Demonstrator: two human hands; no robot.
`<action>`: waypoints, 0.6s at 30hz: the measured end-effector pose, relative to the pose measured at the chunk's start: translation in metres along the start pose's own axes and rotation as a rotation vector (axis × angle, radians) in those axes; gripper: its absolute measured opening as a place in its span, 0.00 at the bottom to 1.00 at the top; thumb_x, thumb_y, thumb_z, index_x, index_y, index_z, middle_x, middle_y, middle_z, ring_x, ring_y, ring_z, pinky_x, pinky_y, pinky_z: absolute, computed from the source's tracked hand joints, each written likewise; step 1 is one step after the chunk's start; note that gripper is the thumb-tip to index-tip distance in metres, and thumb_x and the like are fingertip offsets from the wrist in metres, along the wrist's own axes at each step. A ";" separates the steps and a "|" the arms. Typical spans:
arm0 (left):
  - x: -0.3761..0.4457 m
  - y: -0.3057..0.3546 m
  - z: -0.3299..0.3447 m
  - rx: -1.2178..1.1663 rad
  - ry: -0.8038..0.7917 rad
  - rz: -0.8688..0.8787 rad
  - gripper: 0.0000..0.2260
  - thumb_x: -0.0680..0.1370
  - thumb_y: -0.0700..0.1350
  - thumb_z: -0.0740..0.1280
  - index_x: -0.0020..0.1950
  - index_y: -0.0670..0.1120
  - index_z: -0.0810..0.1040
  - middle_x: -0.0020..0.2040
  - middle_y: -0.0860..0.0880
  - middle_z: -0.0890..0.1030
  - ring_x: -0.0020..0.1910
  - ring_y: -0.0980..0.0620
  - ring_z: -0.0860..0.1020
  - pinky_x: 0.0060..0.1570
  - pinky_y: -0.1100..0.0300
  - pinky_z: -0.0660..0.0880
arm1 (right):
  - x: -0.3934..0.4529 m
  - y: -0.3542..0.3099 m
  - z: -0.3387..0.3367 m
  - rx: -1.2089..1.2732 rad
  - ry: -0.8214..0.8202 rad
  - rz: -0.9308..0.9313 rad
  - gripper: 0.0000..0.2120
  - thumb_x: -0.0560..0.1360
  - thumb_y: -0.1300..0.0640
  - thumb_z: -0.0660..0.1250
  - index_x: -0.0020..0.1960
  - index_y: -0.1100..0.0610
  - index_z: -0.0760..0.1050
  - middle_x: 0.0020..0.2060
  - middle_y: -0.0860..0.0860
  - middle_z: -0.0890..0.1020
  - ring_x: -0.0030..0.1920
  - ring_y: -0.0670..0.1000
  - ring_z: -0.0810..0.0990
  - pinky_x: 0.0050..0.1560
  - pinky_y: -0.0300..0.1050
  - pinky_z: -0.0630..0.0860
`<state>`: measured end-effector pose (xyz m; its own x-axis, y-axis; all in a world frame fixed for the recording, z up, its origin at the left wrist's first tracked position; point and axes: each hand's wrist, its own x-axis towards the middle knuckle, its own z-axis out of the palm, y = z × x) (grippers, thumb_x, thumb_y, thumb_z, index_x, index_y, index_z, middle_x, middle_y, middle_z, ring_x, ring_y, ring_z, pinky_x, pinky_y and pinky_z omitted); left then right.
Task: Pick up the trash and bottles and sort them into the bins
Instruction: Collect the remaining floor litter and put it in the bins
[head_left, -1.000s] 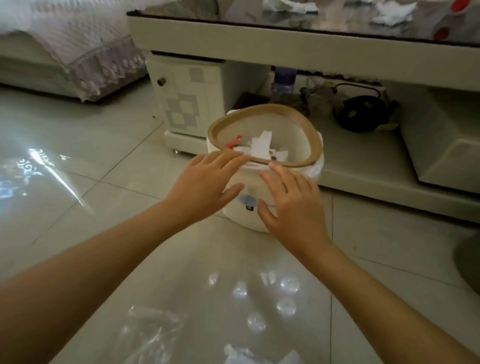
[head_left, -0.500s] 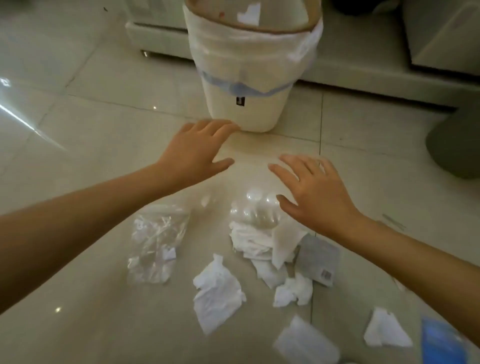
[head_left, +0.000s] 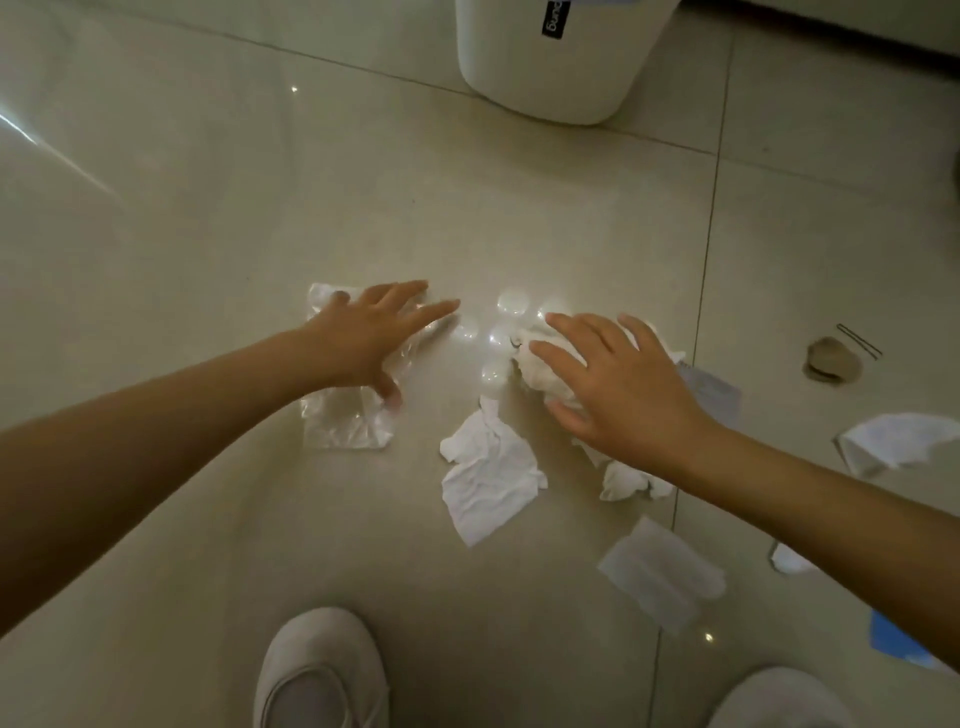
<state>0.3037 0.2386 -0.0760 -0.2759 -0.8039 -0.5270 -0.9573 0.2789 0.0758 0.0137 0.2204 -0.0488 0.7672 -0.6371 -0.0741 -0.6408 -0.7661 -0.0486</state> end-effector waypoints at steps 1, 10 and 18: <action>-0.002 -0.007 0.006 0.027 -0.033 -0.015 0.55 0.62 0.63 0.76 0.76 0.61 0.41 0.78 0.48 0.47 0.75 0.43 0.54 0.63 0.40 0.68 | 0.004 -0.002 0.000 -0.005 0.000 -0.019 0.26 0.69 0.49 0.73 0.64 0.56 0.74 0.65 0.60 0.74 0.62 0.62 0.75 0.62 0.64 0.68; 0.013 -0.015 0.010 -0.206 0.198 0.086 0.28 0.73 0.46 0.72 0.70 0.57 0.67 0.58 0.49 0.74 0.54 0.47 0.74 0.43 0.56 0.70 | 0.007 -0.015 0.011 -0.025 -0.058 -0.006 0.27 0.68 0.49 0.73 0.64 0.56 0.74 0.66 0.59 0.74 0.62 0.61 0.75 0.62 0.64 0.69; 0.018 0.056 -0.021 -0.815 0.026 0.284 0.29 0.68 0.48 0.77 0.65 0.62 0.70 0.51 0.57 0.80 0.48 0.53 0.79 0.52 0.56 0.76 | -0.014 0.005 0.003 -0.020 -0.076 0.100 0.26 0.68 0.48 0.73 0.63 0.55 0.74 0.65 0.60 0.74 0.61 0.62 0.75 0.61 0.64 0.68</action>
<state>0.2429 0.2282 -0.0634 -0.5065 -0.7753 -0.3774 -0.6120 0.0149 0.7907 -0.0005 0.2254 -0.0510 0.6949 -0.7026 -0.1533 -0.7128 -0.7011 -0.0177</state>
